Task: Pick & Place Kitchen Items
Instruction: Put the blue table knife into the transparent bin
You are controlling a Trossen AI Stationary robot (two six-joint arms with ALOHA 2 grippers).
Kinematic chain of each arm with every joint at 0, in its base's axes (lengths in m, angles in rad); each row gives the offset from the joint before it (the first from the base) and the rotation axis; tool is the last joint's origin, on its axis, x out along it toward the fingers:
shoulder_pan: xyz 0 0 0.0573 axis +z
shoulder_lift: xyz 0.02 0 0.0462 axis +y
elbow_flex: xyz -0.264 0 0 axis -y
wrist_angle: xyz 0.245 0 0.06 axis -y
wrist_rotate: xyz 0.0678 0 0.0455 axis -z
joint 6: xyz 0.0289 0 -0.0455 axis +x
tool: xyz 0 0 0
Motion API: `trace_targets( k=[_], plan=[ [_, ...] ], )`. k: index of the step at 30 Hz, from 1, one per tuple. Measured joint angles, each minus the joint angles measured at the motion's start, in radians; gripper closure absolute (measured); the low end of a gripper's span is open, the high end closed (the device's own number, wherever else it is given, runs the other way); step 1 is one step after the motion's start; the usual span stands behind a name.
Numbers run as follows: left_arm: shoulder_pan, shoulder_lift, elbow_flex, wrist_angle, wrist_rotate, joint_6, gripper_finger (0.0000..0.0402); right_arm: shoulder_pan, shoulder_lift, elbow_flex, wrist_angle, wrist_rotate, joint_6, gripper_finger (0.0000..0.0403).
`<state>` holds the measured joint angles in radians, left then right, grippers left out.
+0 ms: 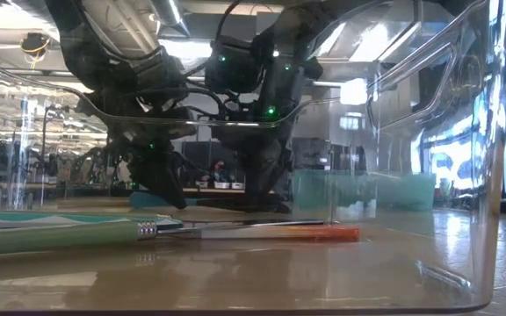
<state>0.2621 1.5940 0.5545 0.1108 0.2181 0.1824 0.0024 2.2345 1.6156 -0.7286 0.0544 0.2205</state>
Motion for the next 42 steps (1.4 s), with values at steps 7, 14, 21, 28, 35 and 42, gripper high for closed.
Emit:
trace_targets(
  k=[7, 14, 21, 28, 35, 42],
  plan=[
    [0.000, -0.008, -0.004, 0.039, 0.063, -0.045, 0.0321, 0.009, 0.006, 0.046, -0.073, -0.007, 0.020, 0.0400],
    [-0.002, -0.086, -0.004, 0.057, 0.051, 0.007, 0.0291, 0.010, 0.011, 0.099, -0.148, -0.006, 0.033, 0.0401],
    [-0.022, -0.102, -0.003, 0.061, -0.003, 0.100, 0.0272, 0.010, 0.011, 0.103, -0.170, -0.002, 0.031, 0.0402],
    [-0.024, -0.103, -0.002, 0.073, -0.017, 0.135, 0.0261, 0.015, 0.004, 0.105, -0.187, -0.006, 0.031, 0.0402],
    [-0.024, -0.103, -0.002, 0.075, -0.015, 0.135, 0.0259, 0.015, -0.033, 0.139, -0.221, 0.010, 0.028, 0.0403],
    [-0.024, -0.103, -0.001, 0.103, -0.015, 0.130, 0.0258, 0.014, -0.037, 0.229, -0.286, 0.023, 0.007, 0.0403]
  ],
)
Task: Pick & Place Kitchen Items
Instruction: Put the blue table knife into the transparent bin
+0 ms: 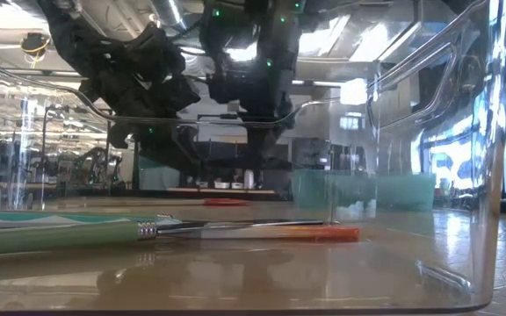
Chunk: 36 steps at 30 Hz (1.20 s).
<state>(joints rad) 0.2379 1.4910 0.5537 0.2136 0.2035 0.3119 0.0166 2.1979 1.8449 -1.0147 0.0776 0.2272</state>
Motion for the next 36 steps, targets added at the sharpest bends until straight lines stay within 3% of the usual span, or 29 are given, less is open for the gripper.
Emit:
trace_targets(
  k=[6, 12, 17, 24, 31, 36],
  plan=[
    [0.000, 0.000, 0.000, 0.001, -0.002, -0.014, 0.0284, 0.000, -0.001, 0.032, -0.009, 0.005, 0.000, 0.0403],
    [-0.008, 0.000, 0.000, -0.016, 0.000, -0.059, 0.0388, 0.000, -0.001, 0.032, -0.025, 0.006, -0.006, 0.0403],
    [-0.037, 0.000, 0.000, -0.019, -0.014, -0.102, 0.0394, 0.000, -0.002, 0.032, -0.034, -0.017, 0.003, 0.0385],
    [-0.077, -0.050, 0.001, -0.083, -0.064, -0.204, 0.0396, 0.003, -0.028, 0.049, -0.105, -0.033, 0.060, 0.0309],
    [-0.120, -0.207, 0.003, -0.224, -0.121, -0.285, 0.0397, 0.005, -0.052, 0.231, -0.223, -0.017, 0.015, 0.0226],
    [-0.192, -0.302, 0.084, -0.398, -0.151, -0.346, 0.0397, 0.011, -0.076, 0.387, -0.344, -0.025, -0.078, 0.0203]
  ],
)
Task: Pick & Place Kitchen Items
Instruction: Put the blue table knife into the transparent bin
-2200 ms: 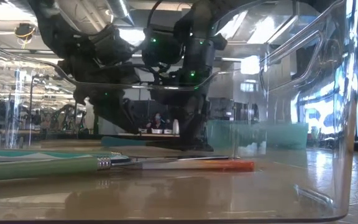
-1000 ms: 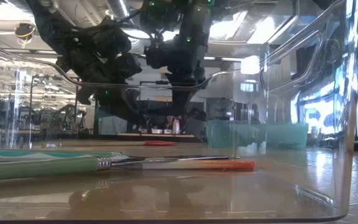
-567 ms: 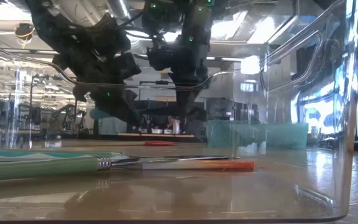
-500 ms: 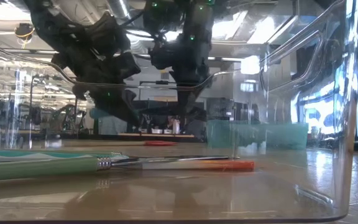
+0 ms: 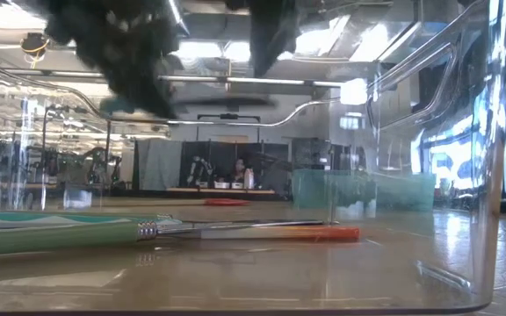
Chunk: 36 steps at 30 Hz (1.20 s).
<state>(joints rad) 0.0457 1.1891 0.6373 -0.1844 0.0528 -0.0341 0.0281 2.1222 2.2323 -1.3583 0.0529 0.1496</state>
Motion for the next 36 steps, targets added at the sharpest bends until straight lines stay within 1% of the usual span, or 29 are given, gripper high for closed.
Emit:
trace_targets(
  k=[3, 4, 7, 9, 11, 15, 17, 20, 24, 27, 29, 32, 36],
  plan=[
    [-0.077, -0.024, 0.087, -0.084, -0.042, -0.018, 0.0397, 0.021, -0.001, 0.108, -0.079, 0.009, -0.050, 0.0202],
    [-0.106, -0.017, 0.122, -0.088, -0.061, -0.025, 0.0397, 0.029, -0.003, 0.126, -0.096, 0.018, -0.049, 0.0202],
    [-0.191, 0.007, 0.227, -0.161, -0.130, -0.065, 0.0397, 0.056, -0.067, 0.073, -0.080, 0.026, -0.026, 0.0202],
    [-0.240, 0.055, 0.304, -0.192, -0.166, -0.109, 0.0397, 0.079, -0.102, 0.064, -0.084, 0.025, -0.026, 0.0202],
    [-0.288, 0.100, 0.374, -0.271, -0.198, -0.165, 0.0397, 0.107, -0.136, 0.064, -0.093, 0.026, -0.027, 0.0201],
    [-0.372, 0.232, 0.506, -0.303, -0.217, -0.267, 0.0397, 0.170, -0.213, 0.063, -0.079, 0.026, -0.039, 0.0201],
    [-0.410, 0.307, 0.564, -0.290, -0.223, -0.308, 0.0397, 0.199, -0.245, 0.063, -0.076, 0.049, -0.043, 0.0201],
    [-0.461, 0.402, 0.635, -0.333, -0.244, -0.394, 0.0397, 0.253, -0.284, 0.063, -0.076, 0.126, -0.036, 0.0201],
    [-0.529, 0.484, 0.690, -0.366, -0.299, -0.536, 0.0397, 0.338, -0.319, 0.063, -0.074, 0.249, -0.022, 0.0201],
    [-0.584, 0.503, 0.709, -0.361, -0.375, -0.654, 0.0397, 0.393, -0.328, 0.063, -0.074, 0.313, 0.001, 0.0201],
    [-0.616, 0.510, 0.714, -0.354, -0.418, -0.732, 0.0397, 0.423, -0.327, 0.063, -0.076, 0.329, 0.011, 0.0201],
    [-0.657, 0.518, 0.713, -0.369, -0.452, -0.844, 0.0397, 0.460, -0.327, 0.061, -0.071, 0.332, 0.019, 0.0201],
    [-0.690, 0.554, 0.713, -0.368, -0.451, -0.936, 0.0397, 0.491, -0.325, 0.033, -0.054, 0.358, 0.026, 0.0201]
  ],
)
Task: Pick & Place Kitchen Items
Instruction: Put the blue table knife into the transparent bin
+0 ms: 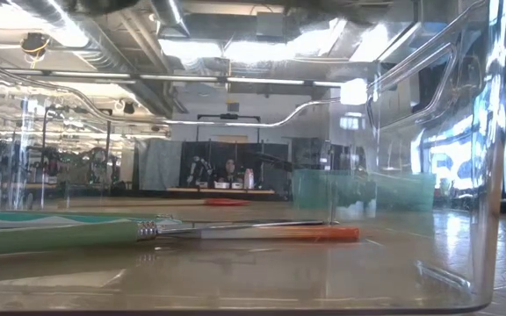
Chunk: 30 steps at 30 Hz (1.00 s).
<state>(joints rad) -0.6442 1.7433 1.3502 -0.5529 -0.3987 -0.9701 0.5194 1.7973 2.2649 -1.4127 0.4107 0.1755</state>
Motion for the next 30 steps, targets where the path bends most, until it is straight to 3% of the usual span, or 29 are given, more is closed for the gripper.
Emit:
trace_targets(
  k=[7, 19, 24, 30],
  plan=[
    [-0.011, 0.095, -0.001, -0.002, 0.082, -0.065, 0.0397, 0.050, 0.000, -0.013, -0.005, 0.029, 0.037, 0.0201],
    [0.005, 0.193, -0.001, 0.022, 0.198, -0.020, 0.0397, 0.116, -0.003, -0.040, 0.021, 0.169, 0.119, 0.0201],
    [0.025, 0.191, -0.001, 0.026, 0.203, 0.011, 0.0397, 0.136, -0.087, -0.200, 0.154, 0.197, 0.170, 0.0201],
    [0.039, 0.188, -0.001, 0.061, 0.251, 0.054, 0.0397, 0.139, -0.281, -0.549, 0.477, 0.192, 0.237, 0.0201]
  ],
)
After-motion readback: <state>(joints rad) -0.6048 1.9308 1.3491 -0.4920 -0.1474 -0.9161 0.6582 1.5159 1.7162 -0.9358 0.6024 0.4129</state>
